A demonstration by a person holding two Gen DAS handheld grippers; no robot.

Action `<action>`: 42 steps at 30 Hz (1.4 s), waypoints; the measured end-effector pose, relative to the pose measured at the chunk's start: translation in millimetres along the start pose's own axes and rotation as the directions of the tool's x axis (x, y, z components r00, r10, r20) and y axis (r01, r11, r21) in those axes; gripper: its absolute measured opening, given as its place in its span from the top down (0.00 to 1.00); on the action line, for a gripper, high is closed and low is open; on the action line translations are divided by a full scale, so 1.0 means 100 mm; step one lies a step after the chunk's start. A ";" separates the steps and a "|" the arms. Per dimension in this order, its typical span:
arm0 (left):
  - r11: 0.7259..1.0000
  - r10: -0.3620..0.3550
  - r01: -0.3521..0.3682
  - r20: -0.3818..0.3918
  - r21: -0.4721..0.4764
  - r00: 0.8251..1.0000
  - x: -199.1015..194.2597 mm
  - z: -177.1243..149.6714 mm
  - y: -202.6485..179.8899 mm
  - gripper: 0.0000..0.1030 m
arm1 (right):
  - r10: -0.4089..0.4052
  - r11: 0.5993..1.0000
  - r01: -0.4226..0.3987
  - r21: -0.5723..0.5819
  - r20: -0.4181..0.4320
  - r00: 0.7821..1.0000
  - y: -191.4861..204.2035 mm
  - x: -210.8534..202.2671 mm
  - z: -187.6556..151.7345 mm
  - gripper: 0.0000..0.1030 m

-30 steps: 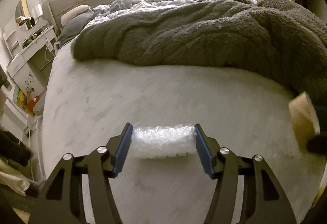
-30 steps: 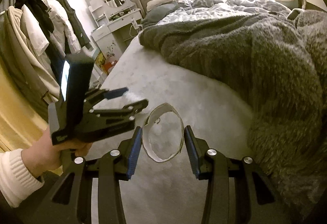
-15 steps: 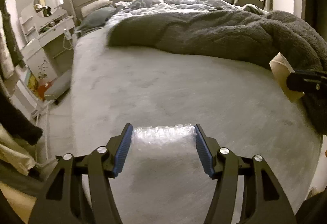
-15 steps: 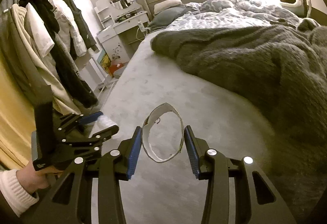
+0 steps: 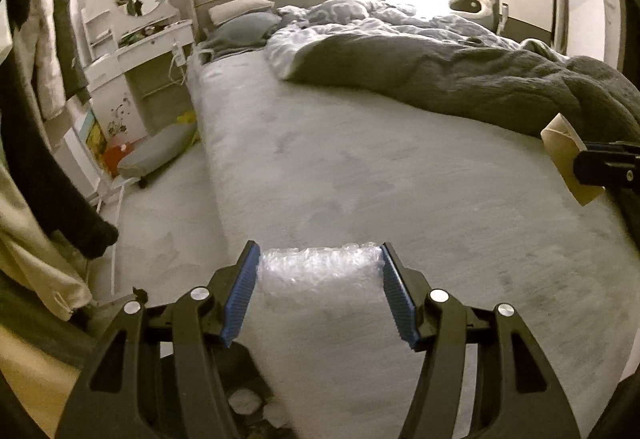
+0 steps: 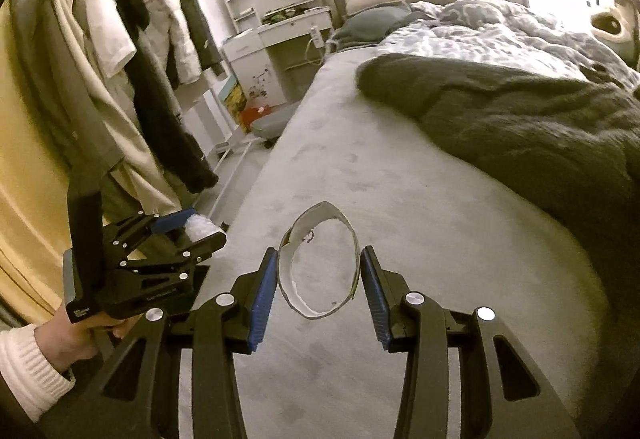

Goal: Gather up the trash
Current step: 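Carry the bubble wrap and cardboard core over the black bin with both tools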

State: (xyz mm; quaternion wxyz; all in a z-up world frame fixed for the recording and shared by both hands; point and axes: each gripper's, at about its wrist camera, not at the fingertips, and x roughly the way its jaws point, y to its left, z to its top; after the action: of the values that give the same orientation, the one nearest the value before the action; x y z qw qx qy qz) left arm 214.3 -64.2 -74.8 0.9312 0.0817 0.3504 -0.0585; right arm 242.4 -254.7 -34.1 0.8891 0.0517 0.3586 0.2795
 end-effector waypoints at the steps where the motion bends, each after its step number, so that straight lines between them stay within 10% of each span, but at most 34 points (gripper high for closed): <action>1: 1.000 0.004 -0.004 -0.001 -0.008 1.000 0.00 -0.01 0.05 0.39 | 0.004 1.000 -0.004 -0.006 -0.003 1.000 0.06 0.05 0.01 0.59; 25: 0.988 0.072 -0.094 -0.172 -0.123 0.982 0.04 -0.66 1.17 0.38 | 0.126 0.983 -0.136 -0.123 -0.091 0.988 1.43 1.02 0.30 0.59; 42: 0.963 0.048 -0.135 -0.347 -0.232 0.937 0.21 -1.27 1.87 0.38 | 0.187 0.960 -0.217 -0.179 -0.168 0.968 2.15 1.56 0.25 0.58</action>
State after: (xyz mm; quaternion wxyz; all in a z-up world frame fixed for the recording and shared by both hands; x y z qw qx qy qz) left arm 179.6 142.6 -162.2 0.8617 -0.0122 0.5053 0.0453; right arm 251.4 11.8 -47.6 0.8272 -0.0207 0.3877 0.4061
